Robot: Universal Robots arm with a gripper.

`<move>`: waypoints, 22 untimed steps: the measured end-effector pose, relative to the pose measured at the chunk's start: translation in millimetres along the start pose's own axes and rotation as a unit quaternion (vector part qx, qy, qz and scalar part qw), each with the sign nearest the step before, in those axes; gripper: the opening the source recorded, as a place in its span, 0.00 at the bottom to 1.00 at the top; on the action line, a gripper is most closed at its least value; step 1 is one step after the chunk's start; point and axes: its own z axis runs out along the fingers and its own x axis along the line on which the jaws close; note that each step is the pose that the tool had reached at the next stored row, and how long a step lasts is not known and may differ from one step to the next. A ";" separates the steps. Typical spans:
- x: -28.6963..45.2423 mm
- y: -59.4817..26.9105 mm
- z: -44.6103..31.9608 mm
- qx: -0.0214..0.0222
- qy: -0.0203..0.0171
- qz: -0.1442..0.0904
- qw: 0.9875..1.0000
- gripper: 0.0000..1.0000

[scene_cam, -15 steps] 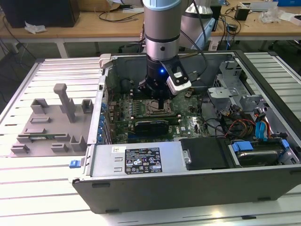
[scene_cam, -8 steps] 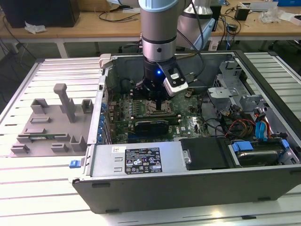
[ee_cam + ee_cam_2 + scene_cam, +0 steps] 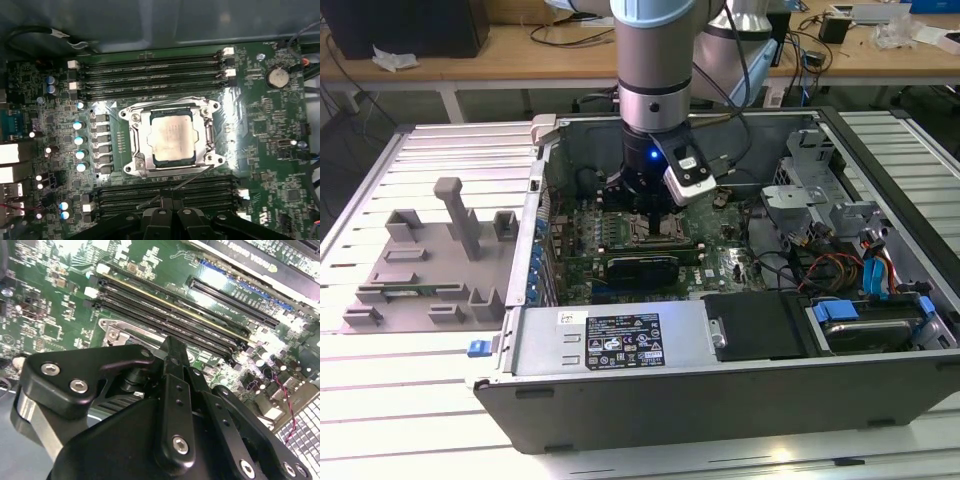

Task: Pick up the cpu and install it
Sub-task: 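Install the second cpu locking lever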

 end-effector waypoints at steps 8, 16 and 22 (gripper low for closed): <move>7.2 -0.8 3.7 0.000 0.000 0.000 1.000 0.11; 14.8 -1.6 10.8 0.000 0.000 0.000 1.000 0.11; 18.4 -2.0 14.4 0.000 0.000 0.000 1.000 0.11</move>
